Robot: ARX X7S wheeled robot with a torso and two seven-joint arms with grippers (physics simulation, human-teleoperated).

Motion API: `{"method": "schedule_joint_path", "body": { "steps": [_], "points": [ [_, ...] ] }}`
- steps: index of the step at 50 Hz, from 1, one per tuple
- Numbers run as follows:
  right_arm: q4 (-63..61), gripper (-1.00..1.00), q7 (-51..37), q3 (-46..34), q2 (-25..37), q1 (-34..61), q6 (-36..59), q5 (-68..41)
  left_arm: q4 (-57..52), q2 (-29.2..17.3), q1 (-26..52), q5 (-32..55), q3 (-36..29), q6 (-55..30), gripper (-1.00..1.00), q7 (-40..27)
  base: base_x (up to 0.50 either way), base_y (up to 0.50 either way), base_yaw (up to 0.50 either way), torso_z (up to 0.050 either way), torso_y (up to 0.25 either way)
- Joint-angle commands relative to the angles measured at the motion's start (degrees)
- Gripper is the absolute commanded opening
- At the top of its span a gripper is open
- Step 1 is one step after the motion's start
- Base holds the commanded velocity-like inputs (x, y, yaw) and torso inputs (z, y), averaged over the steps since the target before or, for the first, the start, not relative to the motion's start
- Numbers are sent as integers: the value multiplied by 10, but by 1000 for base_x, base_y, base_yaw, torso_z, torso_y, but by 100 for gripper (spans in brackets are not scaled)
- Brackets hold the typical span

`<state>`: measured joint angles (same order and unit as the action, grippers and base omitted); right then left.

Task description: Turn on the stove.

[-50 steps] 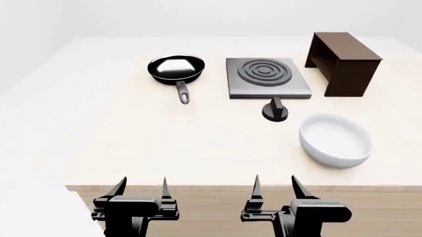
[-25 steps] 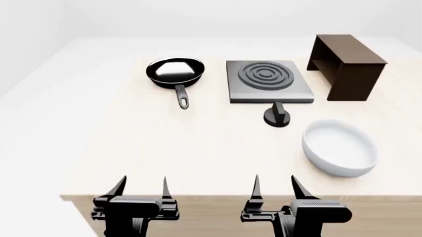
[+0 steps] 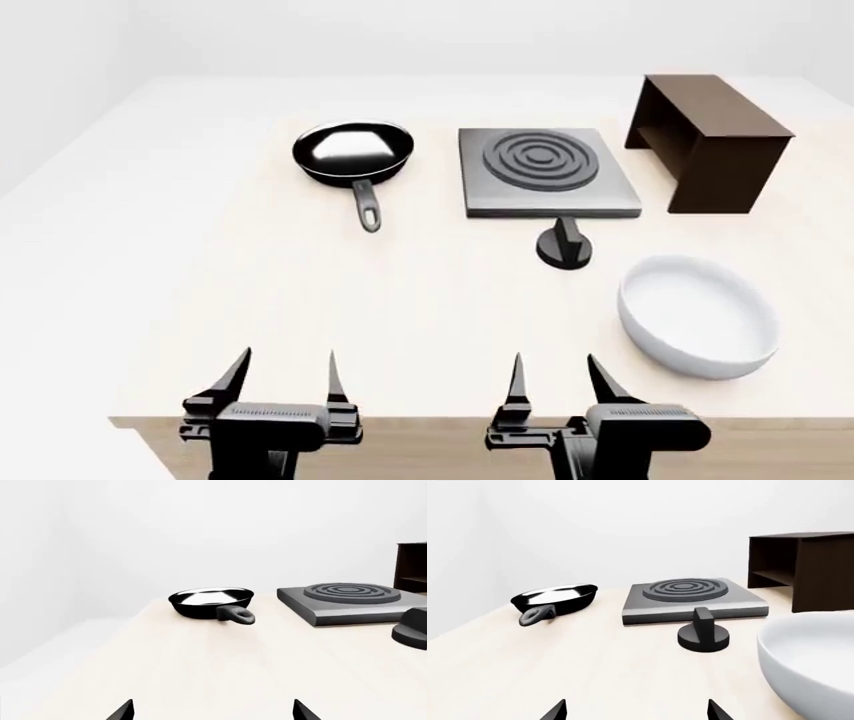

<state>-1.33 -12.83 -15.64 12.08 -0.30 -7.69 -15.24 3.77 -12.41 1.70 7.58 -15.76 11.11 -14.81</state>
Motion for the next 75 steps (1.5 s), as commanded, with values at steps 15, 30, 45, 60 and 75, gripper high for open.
{"method": "schedule_joint_path", "body": {
  "steps": [15,30,45,60,75],
  "points": [
    [12,100,-3,-8,3,5,-8,-3,35,-5,6,-57,-12,86,100,-27,93,0,0,0,0],
    [7,100,-8,-13,7,4,-7,-6,41,-7,7,-60,-15,100,100,-36,146,0,0,0,0],
    [5,100,-11,-17,11,4,-10,-8,40,-9,8,-54,-18,99,100,-39,161,0,0,0,0],
    [9,100,-11,-23,13,4,-17,-8,38,-12,8,-46,-22,97,100,-39,190,0,0,0,0],
    [5,100,-15,-27,17,5,-16,-8,40,-14,9,-46,-25,102,100,-43,190,0,0,0,0]
  ]
}}
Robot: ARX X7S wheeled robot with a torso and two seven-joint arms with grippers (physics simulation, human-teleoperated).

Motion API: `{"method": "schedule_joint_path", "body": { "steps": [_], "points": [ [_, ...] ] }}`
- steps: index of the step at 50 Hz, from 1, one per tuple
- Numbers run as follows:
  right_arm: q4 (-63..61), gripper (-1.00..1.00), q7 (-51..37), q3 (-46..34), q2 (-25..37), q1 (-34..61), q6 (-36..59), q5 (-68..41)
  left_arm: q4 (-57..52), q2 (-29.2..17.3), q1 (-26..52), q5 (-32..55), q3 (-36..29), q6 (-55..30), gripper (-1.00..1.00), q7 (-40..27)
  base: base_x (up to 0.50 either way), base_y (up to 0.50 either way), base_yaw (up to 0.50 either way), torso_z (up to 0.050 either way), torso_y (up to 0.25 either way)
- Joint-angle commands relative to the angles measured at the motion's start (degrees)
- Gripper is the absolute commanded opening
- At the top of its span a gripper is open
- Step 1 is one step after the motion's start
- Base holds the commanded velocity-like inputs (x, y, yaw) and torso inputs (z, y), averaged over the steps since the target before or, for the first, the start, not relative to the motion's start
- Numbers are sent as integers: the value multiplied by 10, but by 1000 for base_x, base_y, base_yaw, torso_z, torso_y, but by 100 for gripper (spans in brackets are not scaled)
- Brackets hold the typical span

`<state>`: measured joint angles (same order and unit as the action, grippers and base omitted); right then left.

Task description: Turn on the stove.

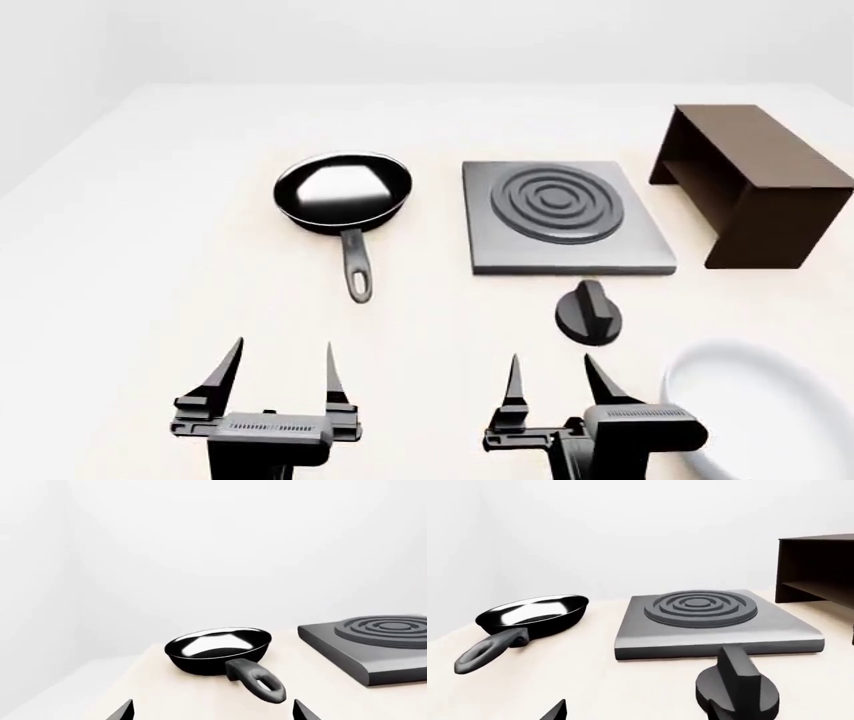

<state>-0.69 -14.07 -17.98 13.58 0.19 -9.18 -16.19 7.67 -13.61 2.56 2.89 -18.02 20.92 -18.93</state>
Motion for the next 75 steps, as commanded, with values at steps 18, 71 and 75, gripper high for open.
{"method": "schedule_joint_path", "body": {
  "steps": [18,71,75],
  "points": [
    [-35,100,-13,-5,15,0,15,-1,4,-4,2,3,-6,11,100,-6,191,0,0,0,0],
    [-288,100,-203,63,94,385,747,-393,2,-12,4,17,-17,8,100,-12,59,0,0,0,0],
    [-278,100,-205,72,93,429,774,-419,3,-12,4,15,-18,10,100,-13,0,0,0,0,0]
  ]
}}
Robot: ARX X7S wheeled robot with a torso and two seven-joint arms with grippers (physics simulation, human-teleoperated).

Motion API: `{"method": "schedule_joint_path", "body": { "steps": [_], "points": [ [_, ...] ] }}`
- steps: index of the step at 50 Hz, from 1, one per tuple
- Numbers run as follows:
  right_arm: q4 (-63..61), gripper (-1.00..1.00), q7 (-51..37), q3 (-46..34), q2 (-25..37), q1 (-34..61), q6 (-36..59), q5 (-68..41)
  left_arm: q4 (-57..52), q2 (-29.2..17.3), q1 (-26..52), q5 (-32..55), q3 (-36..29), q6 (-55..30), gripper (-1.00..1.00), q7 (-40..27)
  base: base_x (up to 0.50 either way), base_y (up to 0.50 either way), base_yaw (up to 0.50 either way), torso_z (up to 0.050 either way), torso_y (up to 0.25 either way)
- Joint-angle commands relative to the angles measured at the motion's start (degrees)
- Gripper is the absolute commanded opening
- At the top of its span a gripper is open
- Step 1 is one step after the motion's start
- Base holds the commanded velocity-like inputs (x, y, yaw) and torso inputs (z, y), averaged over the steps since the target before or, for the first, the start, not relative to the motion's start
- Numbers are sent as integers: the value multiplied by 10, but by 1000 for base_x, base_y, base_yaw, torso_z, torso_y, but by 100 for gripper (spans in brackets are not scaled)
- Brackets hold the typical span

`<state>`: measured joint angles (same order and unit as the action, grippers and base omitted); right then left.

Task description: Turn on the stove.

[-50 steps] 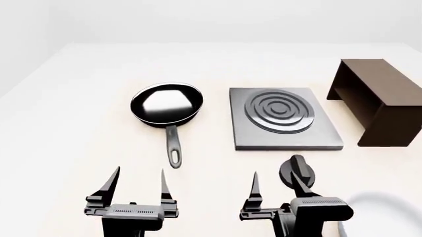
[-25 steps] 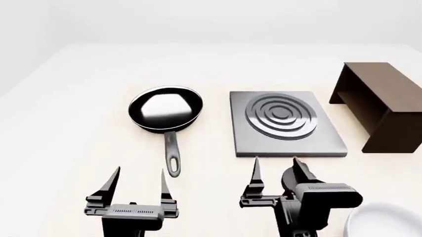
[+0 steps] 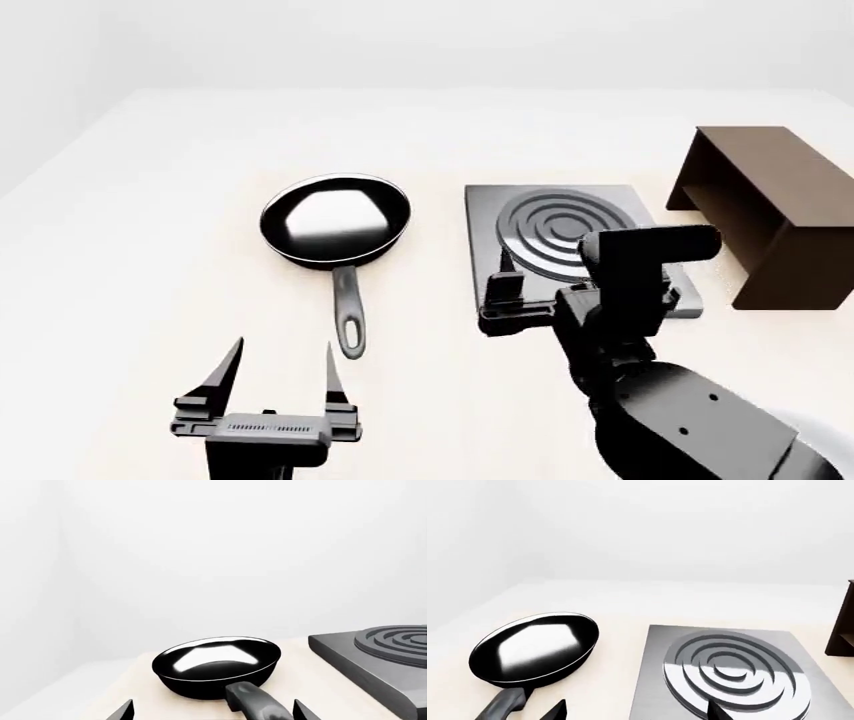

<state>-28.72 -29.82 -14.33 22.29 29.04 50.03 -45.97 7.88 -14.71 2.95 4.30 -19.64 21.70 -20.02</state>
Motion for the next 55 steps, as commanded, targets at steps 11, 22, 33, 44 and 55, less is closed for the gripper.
{"method": "schedule_joint_path", "body": {
  "steps": [11,22,33,44,55],
  "points": [
    [124,100,-67,43,-4,204,300,-192,-1,-3,1,7,-4,0,100,-1,0,0,0,0,0],
    [165,100,-105,41,-6,199,359,-241,-1,-4,1,14,-6,1,100,0,0,0,0,0,0],
    [203,100,-152,53,-11,186,382,-303,0,-5,2,18,-8,4,100,0,0,0,0,0,0],
    [195,100,-114,15,18,172,353,-292,-1,-7,2,22,-10,1,100,-1,0,0,0,0,0],
    [205,100,-188,37,33,147,374,-385,-4,-8,2,29,-12,-3,100,0,0,0,0,0,0]
  ]
}}
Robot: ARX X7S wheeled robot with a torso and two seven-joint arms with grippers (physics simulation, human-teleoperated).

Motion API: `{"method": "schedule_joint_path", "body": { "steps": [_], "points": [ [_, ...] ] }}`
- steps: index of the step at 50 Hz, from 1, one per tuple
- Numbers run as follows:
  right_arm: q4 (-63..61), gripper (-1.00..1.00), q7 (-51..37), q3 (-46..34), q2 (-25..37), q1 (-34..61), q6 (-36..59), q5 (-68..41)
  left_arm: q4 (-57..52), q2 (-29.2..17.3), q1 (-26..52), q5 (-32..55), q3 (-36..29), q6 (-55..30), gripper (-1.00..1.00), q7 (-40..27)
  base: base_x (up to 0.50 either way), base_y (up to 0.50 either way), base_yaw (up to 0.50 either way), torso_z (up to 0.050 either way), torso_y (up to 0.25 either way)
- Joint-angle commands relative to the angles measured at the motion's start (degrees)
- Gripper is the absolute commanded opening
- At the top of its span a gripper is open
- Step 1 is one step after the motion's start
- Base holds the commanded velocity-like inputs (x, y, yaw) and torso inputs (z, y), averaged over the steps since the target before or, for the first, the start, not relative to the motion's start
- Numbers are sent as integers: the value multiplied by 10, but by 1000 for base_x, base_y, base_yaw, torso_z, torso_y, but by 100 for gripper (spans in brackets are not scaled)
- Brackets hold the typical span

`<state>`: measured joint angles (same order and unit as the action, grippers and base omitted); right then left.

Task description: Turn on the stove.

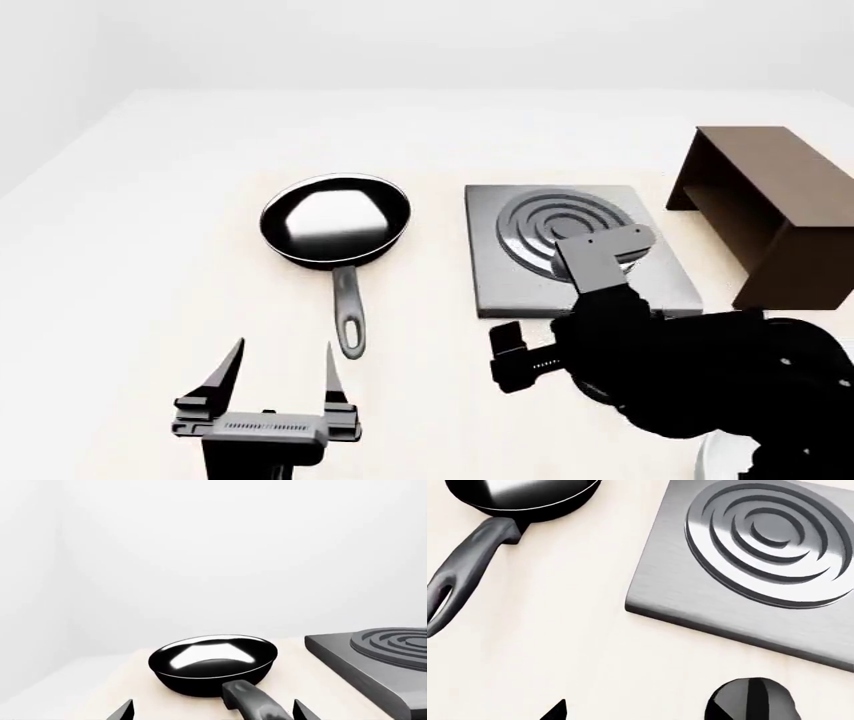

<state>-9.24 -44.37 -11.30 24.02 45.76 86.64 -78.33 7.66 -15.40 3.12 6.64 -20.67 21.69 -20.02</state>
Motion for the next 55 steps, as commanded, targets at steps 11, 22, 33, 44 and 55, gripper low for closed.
{"method": "schedule_joint_path", "body": {
  "steps": [11,22,33,44,55],
  "points": [
    [21,100,-46,3,33,-29,-17,-66,-2,-3,1,7,-4,-4,100,-1,0,0,0,0,0],
    [20,100,3,-11,50,-40,-62,-23,-2,-5,1,9,-7,-5,100,-1,0,0,0,0,0],
    [33,100,56,-43,54,-68,-98,20,-3,-6,2,10,-9,-6,100,-3,0,0,0,0,0],
    [40,100,75,-55,63,-75,-120,44,-2,-7,2,10,-11,-5,100,-4,0,0,0,0,0],
    [47,100,92,-61,68,-90,-138,55,-2,-9,3,11,-12,-4,100,-5,0,0,0,0,0]
  ]
}}
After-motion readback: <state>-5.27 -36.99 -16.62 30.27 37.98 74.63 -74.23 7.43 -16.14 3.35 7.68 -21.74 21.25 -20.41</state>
